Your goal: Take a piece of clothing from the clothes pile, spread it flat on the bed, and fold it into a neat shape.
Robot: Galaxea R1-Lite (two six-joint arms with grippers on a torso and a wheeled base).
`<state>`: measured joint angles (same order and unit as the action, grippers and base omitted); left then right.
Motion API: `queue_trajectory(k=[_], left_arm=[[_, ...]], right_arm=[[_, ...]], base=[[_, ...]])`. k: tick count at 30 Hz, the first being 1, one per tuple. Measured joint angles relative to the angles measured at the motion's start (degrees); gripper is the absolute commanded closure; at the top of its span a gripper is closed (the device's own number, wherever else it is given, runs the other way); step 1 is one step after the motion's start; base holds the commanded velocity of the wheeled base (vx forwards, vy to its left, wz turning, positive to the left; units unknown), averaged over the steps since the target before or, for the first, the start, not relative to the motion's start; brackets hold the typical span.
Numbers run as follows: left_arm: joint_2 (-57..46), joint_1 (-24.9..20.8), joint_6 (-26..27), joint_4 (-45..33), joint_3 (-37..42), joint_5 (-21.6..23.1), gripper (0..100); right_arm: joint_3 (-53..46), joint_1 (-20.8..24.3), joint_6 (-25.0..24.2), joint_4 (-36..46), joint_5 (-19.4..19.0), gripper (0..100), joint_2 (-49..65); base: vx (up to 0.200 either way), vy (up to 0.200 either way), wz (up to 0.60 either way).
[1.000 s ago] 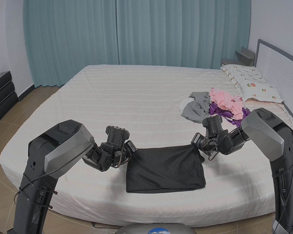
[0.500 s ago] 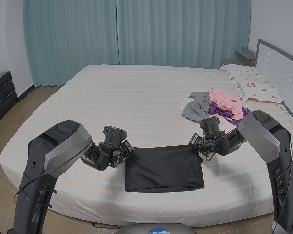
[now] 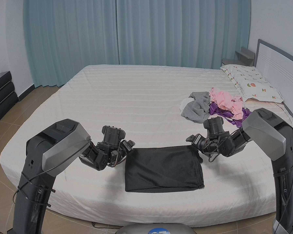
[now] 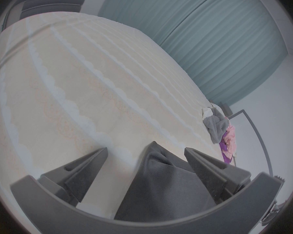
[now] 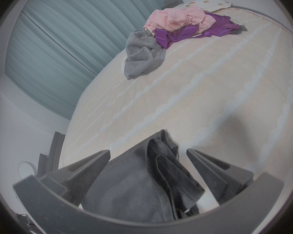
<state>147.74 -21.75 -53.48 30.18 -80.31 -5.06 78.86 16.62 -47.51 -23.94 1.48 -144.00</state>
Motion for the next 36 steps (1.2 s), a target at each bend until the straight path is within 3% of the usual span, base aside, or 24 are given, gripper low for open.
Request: queue_trajectory(k=[11,17,24,25,36], left_arm=[[-7.03,1.46,-6.40,2.05,10.54,2.08,0],[-10.34,2.35,-9.01,6.02,17.38,3.80,0],[-11.91,2.86,-9.67,7.03,19.87,4.19,0],[-12.00,2.88,-9.69,7.01,19.94,4.19,0],[-12.37,2.99,-9.80,6.99,20.11,4.19,0]], right_arm=[[-24.70,-0.17,2.29,-15.93,-8.64,0,8.55],[-36.94,0.44,6.64,-27.04,-13.79,0,11.95],[-40.89,1.01,8.34,-28.31,-15.68,0,13.04],[-41.11,1.05,8.51,-28.28,-15.75,100,13.09],[-45.00,1.07,15.04,-28.37,-15.35,100,13.53]], base=[[0.000,0.000,0.00],[0.000,0.000,0.00],[0.000,0.000,0.00],[0.000,0.000,0.00],[0.000,0.000,0.00]])
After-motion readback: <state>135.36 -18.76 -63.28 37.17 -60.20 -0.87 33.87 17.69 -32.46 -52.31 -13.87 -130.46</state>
